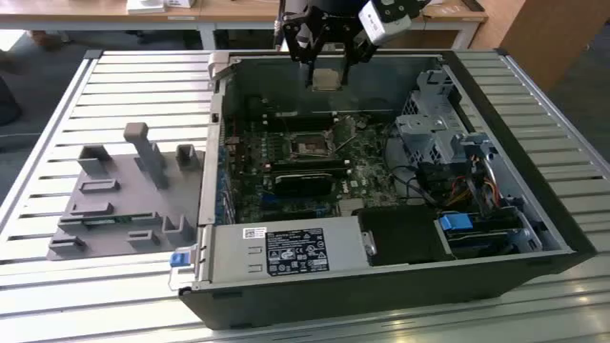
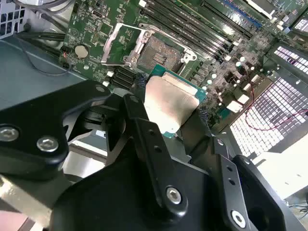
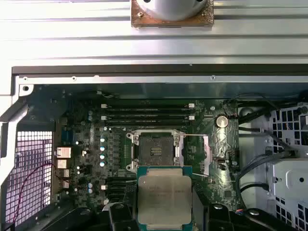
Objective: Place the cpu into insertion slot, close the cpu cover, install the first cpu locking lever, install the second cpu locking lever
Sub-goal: 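Place the cpu into insertion slot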
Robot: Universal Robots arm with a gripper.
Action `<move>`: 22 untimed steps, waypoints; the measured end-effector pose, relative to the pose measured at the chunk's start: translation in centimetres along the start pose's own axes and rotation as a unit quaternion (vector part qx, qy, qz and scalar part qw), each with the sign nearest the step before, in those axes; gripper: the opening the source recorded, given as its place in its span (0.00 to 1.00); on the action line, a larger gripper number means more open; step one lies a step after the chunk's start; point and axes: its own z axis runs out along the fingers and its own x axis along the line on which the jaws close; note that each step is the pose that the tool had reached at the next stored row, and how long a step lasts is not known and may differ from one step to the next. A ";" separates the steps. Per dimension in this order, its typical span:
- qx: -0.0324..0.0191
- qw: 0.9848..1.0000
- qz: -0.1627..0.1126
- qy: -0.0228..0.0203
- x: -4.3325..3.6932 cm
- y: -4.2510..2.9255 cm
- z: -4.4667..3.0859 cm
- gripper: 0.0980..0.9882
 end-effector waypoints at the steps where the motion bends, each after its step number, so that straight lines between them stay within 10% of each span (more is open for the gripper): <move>1: 0.000 1.000 0.000 0.000 0.00 0.00 0.00 0.50; 12: 0.000 1.000 0.009 -0.001 0.00 0.00 0.00 0.50; 22: 0.002 0.997 0.073 -0.007 0.00 -0.01 0.07 0.50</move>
